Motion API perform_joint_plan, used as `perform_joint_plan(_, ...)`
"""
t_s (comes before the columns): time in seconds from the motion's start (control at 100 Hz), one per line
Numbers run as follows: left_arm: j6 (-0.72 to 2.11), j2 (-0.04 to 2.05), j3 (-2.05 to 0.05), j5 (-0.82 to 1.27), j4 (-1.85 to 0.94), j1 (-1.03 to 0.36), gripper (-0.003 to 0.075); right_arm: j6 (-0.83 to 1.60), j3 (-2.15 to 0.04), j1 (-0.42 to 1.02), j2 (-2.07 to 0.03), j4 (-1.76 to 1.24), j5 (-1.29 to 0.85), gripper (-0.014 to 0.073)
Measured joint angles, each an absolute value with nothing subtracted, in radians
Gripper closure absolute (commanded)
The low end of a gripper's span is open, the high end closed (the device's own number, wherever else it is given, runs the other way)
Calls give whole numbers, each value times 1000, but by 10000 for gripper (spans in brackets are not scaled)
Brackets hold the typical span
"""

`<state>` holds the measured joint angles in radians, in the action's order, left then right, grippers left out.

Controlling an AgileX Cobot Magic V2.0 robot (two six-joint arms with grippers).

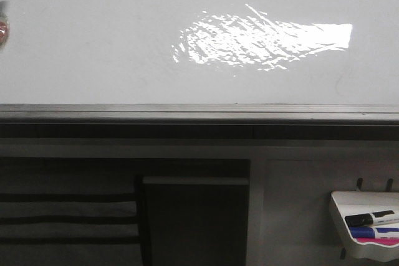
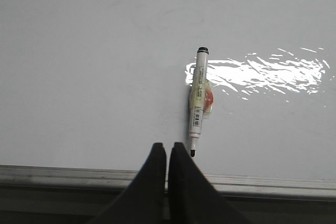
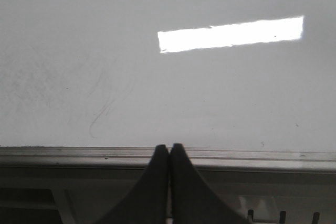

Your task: Write number 9 on whiteboard

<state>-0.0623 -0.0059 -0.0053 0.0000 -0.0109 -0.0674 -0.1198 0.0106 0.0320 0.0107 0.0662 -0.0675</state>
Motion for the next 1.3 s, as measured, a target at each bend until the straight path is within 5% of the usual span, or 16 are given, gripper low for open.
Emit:
perform_joint_plan(0.51, -62, -6, -34, -9, -112, -67, 741, -120, -29, 32, 11, 30, -30, 666)
perform_joint_plan(0.99, -9, 231, -623, 432, -101, -67, 741, -120, -490, 32, -275, -11, -459, 666)
perform_joint_plan(1.3, 0, 369, -671, 510, -97, -67, 741, -120, -531, 32, -439, 25, -490, 666)
